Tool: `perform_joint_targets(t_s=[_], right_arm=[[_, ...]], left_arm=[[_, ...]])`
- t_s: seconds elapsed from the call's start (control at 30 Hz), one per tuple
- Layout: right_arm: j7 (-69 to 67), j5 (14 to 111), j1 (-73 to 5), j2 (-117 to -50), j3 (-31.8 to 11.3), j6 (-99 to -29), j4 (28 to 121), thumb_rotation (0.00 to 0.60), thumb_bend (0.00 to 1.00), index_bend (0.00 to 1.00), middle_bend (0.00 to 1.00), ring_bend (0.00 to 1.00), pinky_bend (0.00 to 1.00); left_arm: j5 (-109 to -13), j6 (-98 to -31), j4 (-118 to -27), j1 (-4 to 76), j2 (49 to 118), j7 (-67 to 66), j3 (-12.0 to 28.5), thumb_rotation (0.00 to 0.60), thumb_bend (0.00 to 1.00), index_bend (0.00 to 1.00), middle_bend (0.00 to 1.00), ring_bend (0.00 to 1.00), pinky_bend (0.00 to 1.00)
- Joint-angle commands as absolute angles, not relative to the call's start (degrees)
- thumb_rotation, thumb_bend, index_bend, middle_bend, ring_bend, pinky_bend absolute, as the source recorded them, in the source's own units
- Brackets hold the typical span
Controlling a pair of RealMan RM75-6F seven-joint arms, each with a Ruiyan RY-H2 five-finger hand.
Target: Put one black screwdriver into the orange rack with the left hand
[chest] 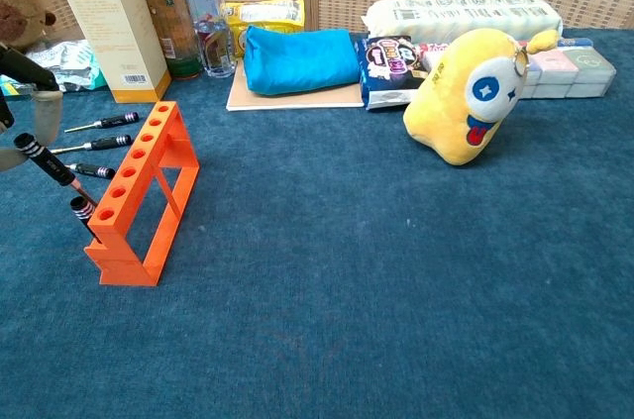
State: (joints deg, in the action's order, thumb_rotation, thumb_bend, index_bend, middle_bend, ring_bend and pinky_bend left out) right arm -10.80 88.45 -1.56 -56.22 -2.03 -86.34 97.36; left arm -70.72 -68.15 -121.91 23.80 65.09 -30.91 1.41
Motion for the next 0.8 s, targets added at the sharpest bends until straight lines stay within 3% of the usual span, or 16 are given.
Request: perform_joint_targets(t_s=[0.03, 0.8], right_arm=[[-10.97, 88.50, -1.53, -56.13, -2.02, -86.40, 97.36, 0.600, 0.11, 0.06, 0.01, 0.00, 0.00], [-11.92, 88.55, -1.48, -55.72, -2.05, -86.50, 97.47, 0.600, 0.11, 0.06, 0.01, 0.00, 0.00]], left_arm=[[-70.42, -68.08, -122.07, 24.06, 65.25, -31.28, 1.52, 0.600, 0.38, 0.55, 1.00, 0.97, 0.95], [-66.51, -67.18, -122.38, 25.96, 65.88, -31.59, 1.86, 0.600, 0.38, 0.55, 1.00, 0.97, 0.95]])
